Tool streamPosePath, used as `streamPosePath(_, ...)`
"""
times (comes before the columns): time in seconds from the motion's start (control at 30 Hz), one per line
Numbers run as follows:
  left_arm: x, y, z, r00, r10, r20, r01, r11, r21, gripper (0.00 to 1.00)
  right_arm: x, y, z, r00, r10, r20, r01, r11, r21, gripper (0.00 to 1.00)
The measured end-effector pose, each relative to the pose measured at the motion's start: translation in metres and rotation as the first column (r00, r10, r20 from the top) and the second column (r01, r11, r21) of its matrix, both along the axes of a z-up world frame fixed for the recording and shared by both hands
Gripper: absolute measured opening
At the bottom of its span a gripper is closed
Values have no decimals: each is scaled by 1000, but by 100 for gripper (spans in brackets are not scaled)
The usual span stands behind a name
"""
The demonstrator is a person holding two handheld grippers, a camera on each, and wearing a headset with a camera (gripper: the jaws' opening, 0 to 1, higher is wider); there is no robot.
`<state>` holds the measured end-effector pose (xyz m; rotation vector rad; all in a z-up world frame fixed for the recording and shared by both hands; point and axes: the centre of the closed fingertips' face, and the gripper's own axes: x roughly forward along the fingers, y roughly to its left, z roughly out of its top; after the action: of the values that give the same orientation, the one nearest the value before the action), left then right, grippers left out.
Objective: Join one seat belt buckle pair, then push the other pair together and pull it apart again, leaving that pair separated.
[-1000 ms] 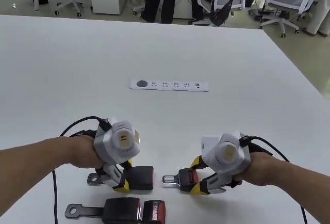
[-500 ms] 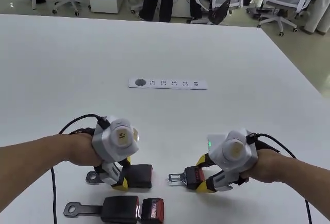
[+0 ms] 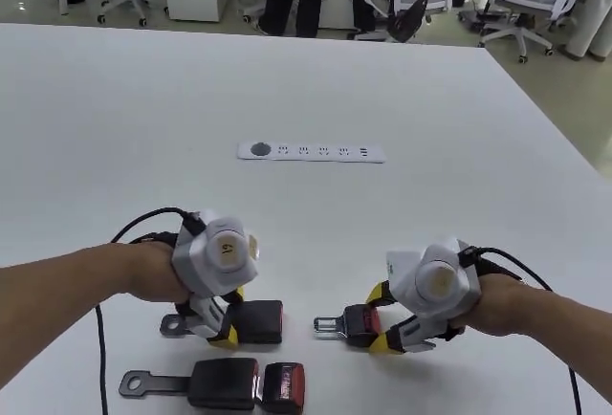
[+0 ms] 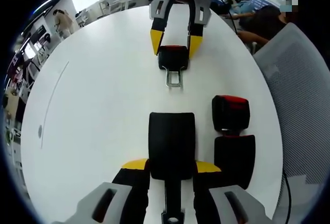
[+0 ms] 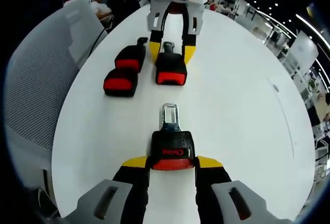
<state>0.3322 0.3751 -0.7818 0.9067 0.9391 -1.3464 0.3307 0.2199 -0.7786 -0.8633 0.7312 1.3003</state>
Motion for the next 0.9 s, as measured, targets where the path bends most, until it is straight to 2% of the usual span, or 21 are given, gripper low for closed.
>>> streamPosePath(0.17, 1, 0, 0, 1000, -2, 13, 2, 1000, -10, 34, 0, 0, 1, 1000, 6, 9, -6, 1000, 4, 32)
streamPosePath(0.33, 0, 0, 3, 1000, 1, 16, -1, 1000, -14, 35, -1, 2, 3, 1000, 2, 11, -2, 1000, 11, 38)
streamPosePath(0.43, 4, -1, 8, 1000, 16, 24, -15, 999, -32, 36, 0, 1, 4, 1000, -1, 15, 1, 1000, 13, 41)
streamPosePath(0.5, 3, -1, 12, 1000, 19, 25, -18, 999, -38, 37, 1, 0, 4, 1000, -13, 15, 13, 1000, 15, 44)
streamPosePath(0.63, 7, 4, 15, 998, 49, 25, -48, 997, -62, 38, 0, -4, 7, 1000, -20, 20, 20, 1000, 17, 48)
streamPosePath(0.7, 5, 5, 21, 997, 68, 23, -66, 995, -77, 39, -1, -7, 8, 999, -18, 26, 17, 1000, 14, 49)
streamPosePath(0.77, 7, 10, 20, 997, 78, 18, -76, 993, -86, 40, -2, -10, 9, 999, -22, 25, 22, 1000, 16, 50)
streamPosePath(0.9, 2, 18, 24, 994, 111, 11, -110, 989, -104, 42, -6, -14, 11, 999, -32, 26, 31, 999, 21, 53)
